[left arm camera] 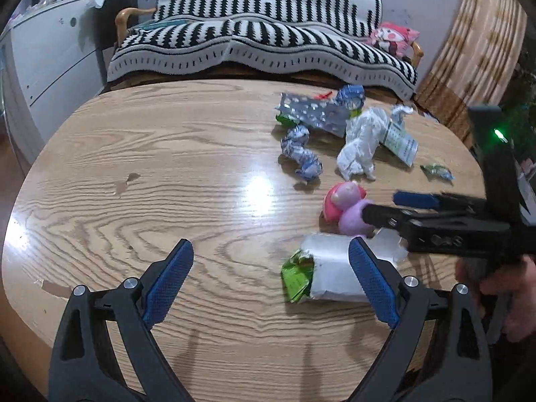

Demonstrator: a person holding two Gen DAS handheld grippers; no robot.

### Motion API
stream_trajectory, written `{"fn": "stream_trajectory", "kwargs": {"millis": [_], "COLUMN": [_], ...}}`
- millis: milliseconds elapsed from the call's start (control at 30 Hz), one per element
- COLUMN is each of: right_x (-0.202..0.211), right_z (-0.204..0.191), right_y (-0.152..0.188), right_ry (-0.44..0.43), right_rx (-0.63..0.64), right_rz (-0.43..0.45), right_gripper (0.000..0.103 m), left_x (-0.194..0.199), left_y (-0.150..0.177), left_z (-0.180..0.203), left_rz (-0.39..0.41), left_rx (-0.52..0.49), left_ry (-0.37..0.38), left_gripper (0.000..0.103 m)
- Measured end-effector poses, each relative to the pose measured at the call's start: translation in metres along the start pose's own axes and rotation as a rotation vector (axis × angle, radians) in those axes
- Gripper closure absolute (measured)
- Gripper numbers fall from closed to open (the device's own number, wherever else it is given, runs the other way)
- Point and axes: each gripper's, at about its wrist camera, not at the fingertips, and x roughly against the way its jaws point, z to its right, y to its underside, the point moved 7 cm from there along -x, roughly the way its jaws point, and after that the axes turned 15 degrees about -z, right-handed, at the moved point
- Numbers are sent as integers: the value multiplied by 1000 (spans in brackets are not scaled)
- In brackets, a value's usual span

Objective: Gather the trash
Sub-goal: 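Grasp the pink-purple toy with right tool while left tool grasps white tissue box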

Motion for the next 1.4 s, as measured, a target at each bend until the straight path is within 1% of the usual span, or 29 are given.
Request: {"fn": "stream_trajectory", "kwargs": {"millis": [100, 167, 233, 267, 333, 367, 433, 467, 567, 767, 833, 900, 967, 1000, 1033, 1067, 1100, 1133, 1167, 1200, 1233, 1267, 1367, 1400], "right_x": [-14, -19, -23, -24, -22, -18, -3, 4, 21, 31, 35, 37, 42, 45, 48, 53, 57, 61, 63, 64, 67, 69, 77, 80], "right_z": [-5, -8, -12, -14, -15, -16, -14, -11, -2, 20, 28, 27, 32, 34, 37, 40, 43, 47, 49, 51, 54, 57, 66, 68], "right_y": [-6, -8, -11, -10, -17, -19, -23, -24, -27, -19, -13, -9, -3, 0, 2, 5, 7, 10, 12, 15, 18, 19, 25, 27], "right_ry": [4, 25, 22, -3, 17, 11, -20, -27, -45, -42, -38, -31, -28, -28, -26, -24, -26, -25, -21, -18, -17, -16, -9, -7], "right_rx": [13, 25, 39, 42, 47, 48, 29, 22, 5, -34, -41, -41, -41, -39, -39, -42, -45, -47, -48, -50, -53, -54, -63, -66], "right_rz": [-27, -34, -44, -49, -29, -16, 35, 56, 96, 99, 98, 101, 106, 108, 114, 122, 128, 132, 135, 137, 138, 139, 150, 153], "right_gripper": [28, 29, 43, 52, 57, 59, 59, 60, 60, 60, 59, 60, 60, 60, 60, 59, 60, 60, 59, 60, 60, 60, 60, 59], "left_x": [-8, -13, -16, -17, -21, -22, -27, -29, -34, -37, -41, -48, -54, -53, -47, -44, -45, -49, -51, -51, -50, -48, -51, -55], "left_y": [5, 8, 11, 13, 17, 19, 23, 24, 28, 33, 31, 28, 22, 20, 15, 13, 13, 13, 14, 14, 15, 17, 20, 20], "left_z": [-2, -1, 2, 5, 14, 18, 30, 34, 51, 81, 90, 93, 92, 89, 82, 77, 75, 74, 73, 70, 70, 69, 68, 68], "left_rz": [-20, -32, -43, -49, -64, -69, -84, -87, -86, -71, -64, -71, -83, -78, -59, -51, -70, -102, -118, -141, -151, -160, -171, -184], "left_rx": [-28, -49, -63, -73, -99, -109, -138, -156, -222, -307, -337, -350, -325, -306, -252, -194, -155, -118, -94, -49, -11, 38, 168, 197], "left_ry": [-5, 0, 14, 29, 71, 85, 112, 114, 92, 94, 64, 33, 23, 5, -5, 35, 81, 101, 98, 91, 116, 161, 208, 213], "left_gripper": [12, 12, 12, 12, 12, 12, 11, 11, 11, 9, 9, 8, 8, 8, 8, 8, 8, 8, 8, 8, 8, 8, 8, 8]}}
